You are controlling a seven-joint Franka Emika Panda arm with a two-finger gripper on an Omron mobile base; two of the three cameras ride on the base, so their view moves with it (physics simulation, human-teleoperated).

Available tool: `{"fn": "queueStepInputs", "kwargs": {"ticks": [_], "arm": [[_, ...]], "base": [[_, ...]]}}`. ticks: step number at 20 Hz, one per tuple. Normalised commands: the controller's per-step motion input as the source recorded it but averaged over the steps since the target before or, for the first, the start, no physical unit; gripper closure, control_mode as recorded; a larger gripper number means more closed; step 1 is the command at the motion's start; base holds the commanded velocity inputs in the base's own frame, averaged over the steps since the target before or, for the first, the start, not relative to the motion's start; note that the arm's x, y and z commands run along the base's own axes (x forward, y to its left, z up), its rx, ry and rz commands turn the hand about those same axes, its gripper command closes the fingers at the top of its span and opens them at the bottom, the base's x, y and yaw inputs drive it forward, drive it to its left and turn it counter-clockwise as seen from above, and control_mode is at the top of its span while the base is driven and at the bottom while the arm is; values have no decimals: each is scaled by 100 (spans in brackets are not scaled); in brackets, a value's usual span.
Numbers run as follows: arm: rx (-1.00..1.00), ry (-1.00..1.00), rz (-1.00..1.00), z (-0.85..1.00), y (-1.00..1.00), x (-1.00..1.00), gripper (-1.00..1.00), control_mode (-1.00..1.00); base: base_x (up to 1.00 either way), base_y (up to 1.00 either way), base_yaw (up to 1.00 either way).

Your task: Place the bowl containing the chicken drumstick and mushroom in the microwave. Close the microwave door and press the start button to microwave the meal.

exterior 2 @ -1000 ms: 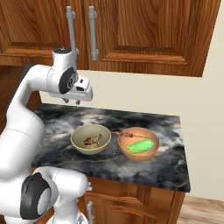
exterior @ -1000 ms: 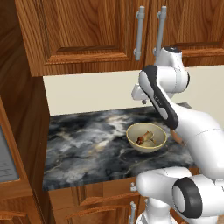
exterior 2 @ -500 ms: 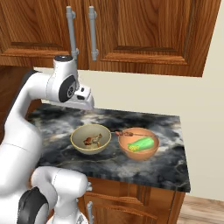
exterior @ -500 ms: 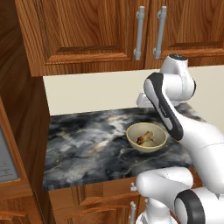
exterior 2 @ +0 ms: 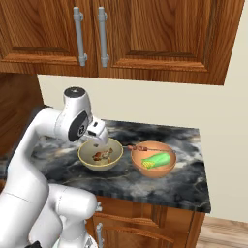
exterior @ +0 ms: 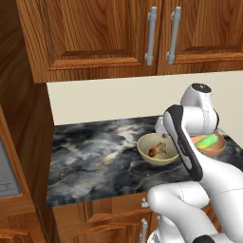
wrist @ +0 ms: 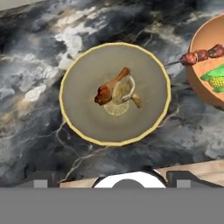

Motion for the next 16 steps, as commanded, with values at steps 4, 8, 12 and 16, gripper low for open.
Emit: {"fn": "queueStepInputs", "kwargs": {"ticks": [4, 8, 12, 16], "arm": [[15, 0, -11, -40, -15, -3, -100, -100], [17, 0, -3, -31, -28, -1, -100, -100], [9, 12, -9, -14, -40, 0, -100, -100], [1, 15, -7, -28, -53, 0, -100, -100]], "base": [[0, 0, 0], [0, 0, 0], [0, 0, 0], [0, 0, 0]]}}
